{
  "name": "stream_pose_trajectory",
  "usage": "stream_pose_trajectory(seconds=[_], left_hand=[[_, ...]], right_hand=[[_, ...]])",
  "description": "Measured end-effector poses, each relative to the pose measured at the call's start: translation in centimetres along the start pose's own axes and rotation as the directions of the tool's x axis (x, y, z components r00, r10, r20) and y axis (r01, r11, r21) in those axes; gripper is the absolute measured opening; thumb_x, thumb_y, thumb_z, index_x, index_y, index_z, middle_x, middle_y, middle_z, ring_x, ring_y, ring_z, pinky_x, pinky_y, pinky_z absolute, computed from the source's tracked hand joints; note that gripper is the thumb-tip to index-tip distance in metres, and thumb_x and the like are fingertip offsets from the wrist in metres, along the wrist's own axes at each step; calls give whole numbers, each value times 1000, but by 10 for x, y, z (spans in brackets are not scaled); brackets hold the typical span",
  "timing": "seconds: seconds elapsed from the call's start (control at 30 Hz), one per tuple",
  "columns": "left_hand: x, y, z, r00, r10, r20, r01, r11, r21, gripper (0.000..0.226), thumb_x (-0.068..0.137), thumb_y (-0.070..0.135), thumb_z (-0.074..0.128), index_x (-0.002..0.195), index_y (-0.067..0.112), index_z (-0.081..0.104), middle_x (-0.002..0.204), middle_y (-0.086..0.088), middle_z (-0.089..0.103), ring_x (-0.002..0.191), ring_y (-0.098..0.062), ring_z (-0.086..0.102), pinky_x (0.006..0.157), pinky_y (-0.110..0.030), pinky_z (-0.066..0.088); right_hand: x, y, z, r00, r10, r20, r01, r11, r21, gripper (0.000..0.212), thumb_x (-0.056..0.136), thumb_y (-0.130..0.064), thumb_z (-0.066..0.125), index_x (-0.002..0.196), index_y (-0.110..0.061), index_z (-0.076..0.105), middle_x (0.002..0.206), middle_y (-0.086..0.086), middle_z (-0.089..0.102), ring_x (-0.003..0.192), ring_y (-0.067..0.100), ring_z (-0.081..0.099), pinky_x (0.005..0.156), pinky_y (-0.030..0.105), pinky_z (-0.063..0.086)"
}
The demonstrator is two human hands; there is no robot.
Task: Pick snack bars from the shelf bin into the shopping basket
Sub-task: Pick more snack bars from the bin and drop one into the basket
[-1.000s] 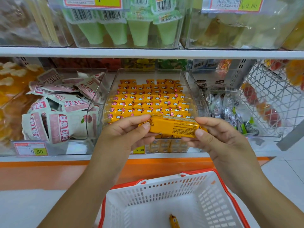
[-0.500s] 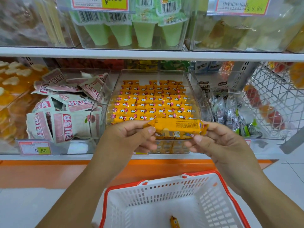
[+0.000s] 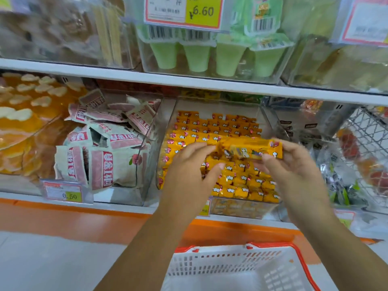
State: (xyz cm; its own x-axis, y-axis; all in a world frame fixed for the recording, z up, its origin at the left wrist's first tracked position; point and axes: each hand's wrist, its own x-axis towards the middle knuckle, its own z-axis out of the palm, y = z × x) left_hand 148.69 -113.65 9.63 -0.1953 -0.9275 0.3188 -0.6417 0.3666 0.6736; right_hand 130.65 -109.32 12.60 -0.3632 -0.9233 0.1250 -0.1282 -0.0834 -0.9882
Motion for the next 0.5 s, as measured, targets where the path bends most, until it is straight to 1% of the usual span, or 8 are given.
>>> stream_pose_trajectory(seconds=[0.07, 0.13, 0.17, 0.2, 0.23, 0.3, 0.37, 0.5], left_hand=[[7, -8, 2, 999, 6, 44, -9, 998, 69, 47, 94, 48, 56, 138, 31, 55, 148, 12, 45, 139, -8, 34, 114, -28, 28], [11, -16, 5, 996, -6, 92, -8, 989, 146, 52, 95, 54, 52, 141, 31, 51, 155, 9, 38, 146, -11, 24, 122, -39, 19], [13, -20, 6, 995, -3, 97, -15, 983, 182, 54, 94, 58, 48, 142, 32, 50, 157, 9, 35, 148, -11, 21, 123, -39, 12], [15, -23, 6, 996, 5, 94, -25, 977, 211, 58, 92, 62, 43, 142, 33, 49, 158, 8, 33, 149, -11, 18, 122, -37, 5], [16, -26, 6, 996, 10, 90, -30, 973, 227, 61, 90, 63, 41, 142, 32, 50, 158, 7, 32, 149, -12, 17, 120, -35, 1], [18, -31, 7, 997, 19, 81, -38, 969, 246, 62, 90, 63, 38, 140, 30, 52, 158, 4, 34, 149, -14, 19, 118, -34, 1], [18, -33, 9, 996, 38, 76, -59, 954, 294, 62, 90, 64, 32, 138, 31, 54, 155, 3, 39, 148, -16, 25, 119, -36, 6], [18, -35, 15, 998, 37, 58, -55, 937, 344, 59, 92, 62, 32, 136, 32, 56, 149, 5, 48, 144, -16, 34, 119, -38, 14]], right_hand=[[28, -3, 14, 998, -65, 13, 66, 989, -131, 19, 96, -14, 60, 104, -31, 55, 102, -7, 73, 90, 10, 72, 82, 32, 59], [60, 0, 29, 991, -129, 42, 136, 937, -321, 14, 97, -20, 60, 93, -31, 53, 96, -9, 70, 87, 18, 71, 76, 38, 57], [78, 1, 36, 981, -185, 52, 190, 887, -420, 11, 97, -20, 59, 94, -28, 54, 97, -8, 69, 85, 18, 69, 73, 33, 53], [94, 2, 44, 967, -241, 78, 247, 828, -503, 7, 97, -19, 59, 101, -25, 55, 102, -2, 68, 85, 15, 64, 71, 26, 47], [109, 4, 53, 953, -286, 105, 294, 770, -567, 16, 98, -18, 57, 114, -19, 56, 112, 4, 64, 91, 15, 61, 74, 23, 43], [138, 7, 69, 940, -302, 159, 326, 655, -682, 31, 101, -20, 52, 131, -13, 50, 131, 10, 54, 116, 23, 53, 90, 25, 38], [160, 11, 84, 943, -256, 213, 327, 592, -737, 33, 102, -22, 50, 134, -13, 50, 136, 12, 50, 126, 27, 47, 99, 31, 36], [192, 30, 98, 916, -203, 346, 393, 623, -677, 25, 95, -19, 61, 120, -12, 58, 118, 5, 56, 110, 22, 55, 92, 33, 44]])
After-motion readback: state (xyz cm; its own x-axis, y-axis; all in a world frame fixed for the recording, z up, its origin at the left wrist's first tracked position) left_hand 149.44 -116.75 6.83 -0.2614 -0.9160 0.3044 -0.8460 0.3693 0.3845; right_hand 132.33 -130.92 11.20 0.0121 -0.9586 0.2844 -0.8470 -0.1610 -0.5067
